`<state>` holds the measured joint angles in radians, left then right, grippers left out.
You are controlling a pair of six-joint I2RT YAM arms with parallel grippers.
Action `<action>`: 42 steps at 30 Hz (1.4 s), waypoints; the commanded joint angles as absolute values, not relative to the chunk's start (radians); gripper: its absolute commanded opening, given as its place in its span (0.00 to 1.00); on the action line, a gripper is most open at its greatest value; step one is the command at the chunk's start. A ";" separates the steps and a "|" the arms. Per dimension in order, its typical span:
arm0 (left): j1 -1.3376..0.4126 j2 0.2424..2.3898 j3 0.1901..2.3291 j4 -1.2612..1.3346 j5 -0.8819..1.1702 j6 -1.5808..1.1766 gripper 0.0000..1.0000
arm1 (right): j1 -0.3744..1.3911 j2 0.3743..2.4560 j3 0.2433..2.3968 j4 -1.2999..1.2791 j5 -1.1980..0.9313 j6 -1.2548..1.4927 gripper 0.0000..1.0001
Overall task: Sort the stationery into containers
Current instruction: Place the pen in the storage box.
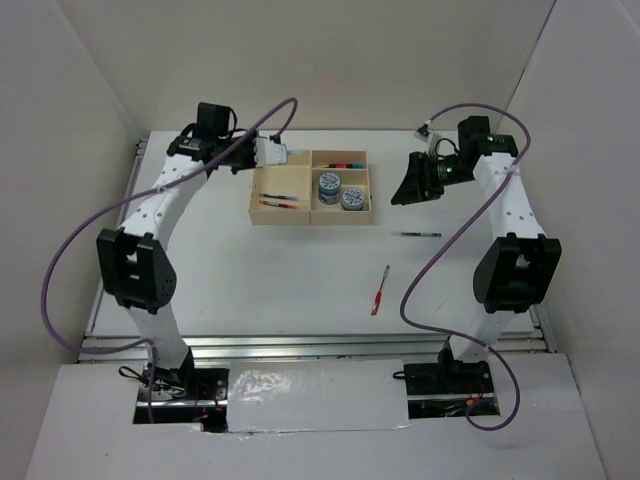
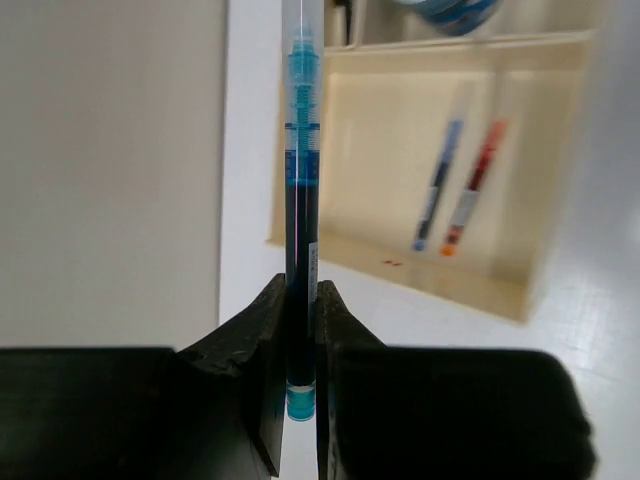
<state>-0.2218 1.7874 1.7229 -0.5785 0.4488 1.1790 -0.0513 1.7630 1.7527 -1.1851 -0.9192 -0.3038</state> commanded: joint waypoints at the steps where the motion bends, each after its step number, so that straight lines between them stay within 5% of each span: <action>1: -0.203 1.942 1.905 -0.629 0.480 1.219 0.00 | -0.038 1.674 1.657 -1.137 -0.881 -0.318 0.57; 16: -0.275 2.331 2.135 -0.655 0.222 1.290 0.00 | -0.123 1.709 1.528 -1.167 -0.942 -0.402 0.56; 42: -0.221 2.286 2.036 -0.692 0.278 1.273 0.03 | -0.074 1.740 1.509 -1.197 -0.873 -0.488 0.57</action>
<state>-0.1917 2.3215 2.0430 -0.6601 0.2760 1.2549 -0.0887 1.7435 1.5146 -1.1927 -0.8742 -0.4702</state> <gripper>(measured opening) 0.230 0.566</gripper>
